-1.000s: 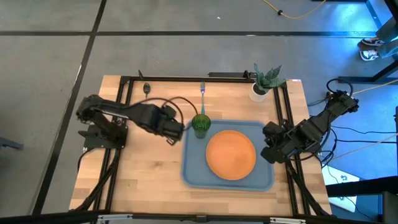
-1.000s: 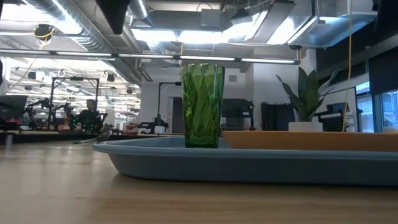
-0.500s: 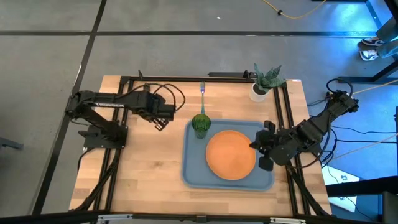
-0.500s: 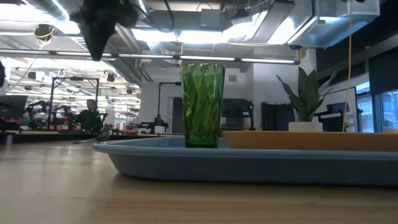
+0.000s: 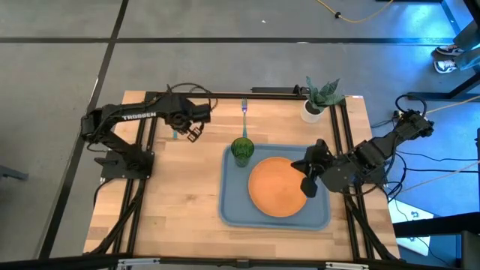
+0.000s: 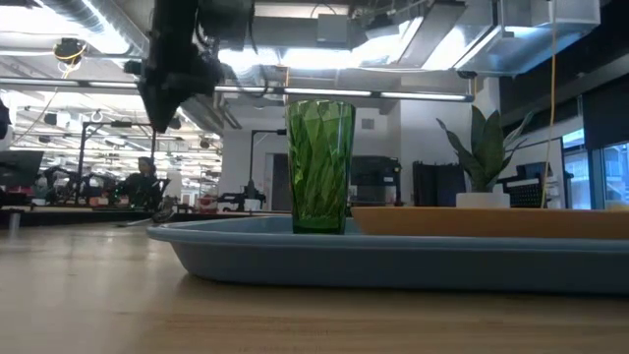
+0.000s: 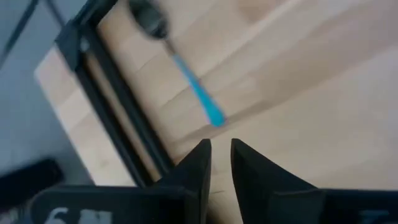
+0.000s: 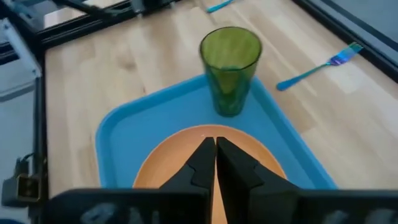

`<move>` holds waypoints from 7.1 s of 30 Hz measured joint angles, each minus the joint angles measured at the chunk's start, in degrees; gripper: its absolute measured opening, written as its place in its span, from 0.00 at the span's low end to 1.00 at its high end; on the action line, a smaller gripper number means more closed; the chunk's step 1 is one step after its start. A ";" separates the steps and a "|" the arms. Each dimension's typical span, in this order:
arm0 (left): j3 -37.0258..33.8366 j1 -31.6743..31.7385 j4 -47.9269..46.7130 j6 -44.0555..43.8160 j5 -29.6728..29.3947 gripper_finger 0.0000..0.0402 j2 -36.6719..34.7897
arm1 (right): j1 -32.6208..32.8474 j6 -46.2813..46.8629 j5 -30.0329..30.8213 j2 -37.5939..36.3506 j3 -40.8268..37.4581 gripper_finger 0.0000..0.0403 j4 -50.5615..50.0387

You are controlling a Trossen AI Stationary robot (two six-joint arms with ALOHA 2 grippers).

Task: Pick and place plate/cup/fork/spoon on tray
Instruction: Move the blue tray to the center of the table, then put the blue spoon on the blue tray to the right of the orange plate

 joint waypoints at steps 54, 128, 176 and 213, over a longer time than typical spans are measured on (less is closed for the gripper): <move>-6.69 7.46 6.77 -2.18 11.24 0.14 -0.26 | -7.65 11.03 -47.13 0.53 -27.43 0.05 -13.44; -6.66 7.44 6.84 -0.48 11.65 0.14 -0.24 | 5.91 52.93 -31.06 19.76 -27.43 0.05 8.14; -6.65 7.49 3.87 -1.02 10.06 0.14 -1.39 | -0.50 35.87 -27.51 17.94 -21.59 0.05 0.41; -6.63 18.93 10.49 -6.83 6.72 0.14 -5.38 | -11.75 22.19 -22.31 17.38 8.92 0.05 -24.06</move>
